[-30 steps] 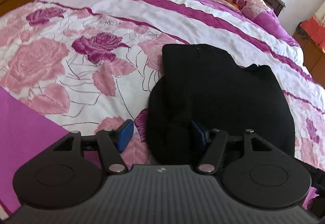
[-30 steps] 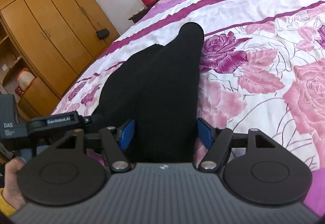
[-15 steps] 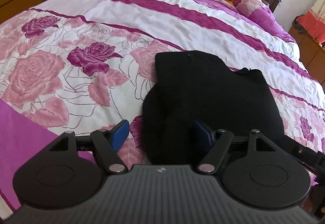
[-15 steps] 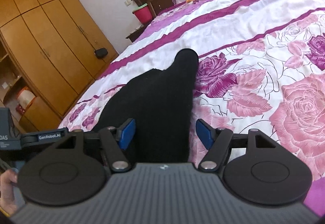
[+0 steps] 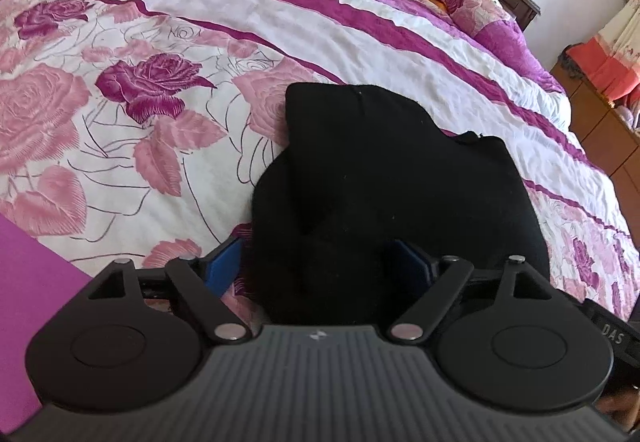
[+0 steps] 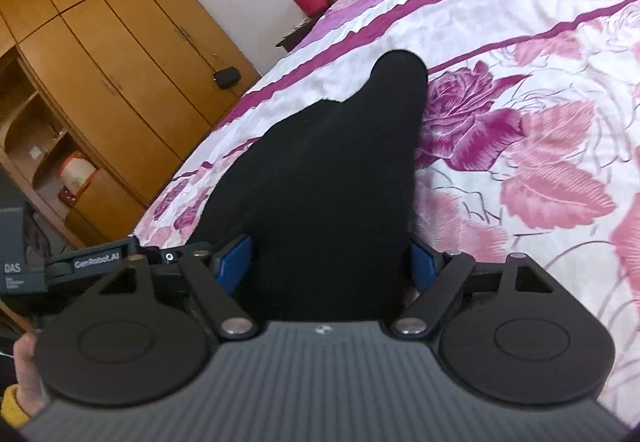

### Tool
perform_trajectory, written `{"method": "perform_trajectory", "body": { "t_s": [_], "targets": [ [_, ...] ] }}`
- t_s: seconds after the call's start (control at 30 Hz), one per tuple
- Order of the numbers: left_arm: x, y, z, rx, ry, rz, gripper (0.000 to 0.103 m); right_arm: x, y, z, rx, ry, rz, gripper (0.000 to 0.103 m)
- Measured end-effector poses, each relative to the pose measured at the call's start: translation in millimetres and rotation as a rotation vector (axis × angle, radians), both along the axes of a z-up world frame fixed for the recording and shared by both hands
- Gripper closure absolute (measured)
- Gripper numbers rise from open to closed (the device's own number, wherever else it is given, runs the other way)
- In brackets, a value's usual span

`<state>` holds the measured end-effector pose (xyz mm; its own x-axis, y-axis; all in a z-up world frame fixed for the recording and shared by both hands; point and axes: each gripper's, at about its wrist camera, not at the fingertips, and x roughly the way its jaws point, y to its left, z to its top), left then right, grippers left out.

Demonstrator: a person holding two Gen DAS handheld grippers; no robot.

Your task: Fold small clothes

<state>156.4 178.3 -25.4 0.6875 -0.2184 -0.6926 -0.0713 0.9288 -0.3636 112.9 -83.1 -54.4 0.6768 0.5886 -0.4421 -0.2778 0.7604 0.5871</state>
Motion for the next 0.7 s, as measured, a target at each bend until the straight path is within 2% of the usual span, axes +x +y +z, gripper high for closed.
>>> {"method": "perform_trajectory", "body": {
  "t_s": [0.2,0.7],
  "targets": [
    [1,1,-7,-0.022,-0.028,-0.033,0.015,6,-1,-10,0.042,0.007,0.019,0.019],
    [1,4,-17,-0.063,-0.066,-0.05,0.01,8,4,-7,0.04,0.0,0.024,0.017]
  ]
}}
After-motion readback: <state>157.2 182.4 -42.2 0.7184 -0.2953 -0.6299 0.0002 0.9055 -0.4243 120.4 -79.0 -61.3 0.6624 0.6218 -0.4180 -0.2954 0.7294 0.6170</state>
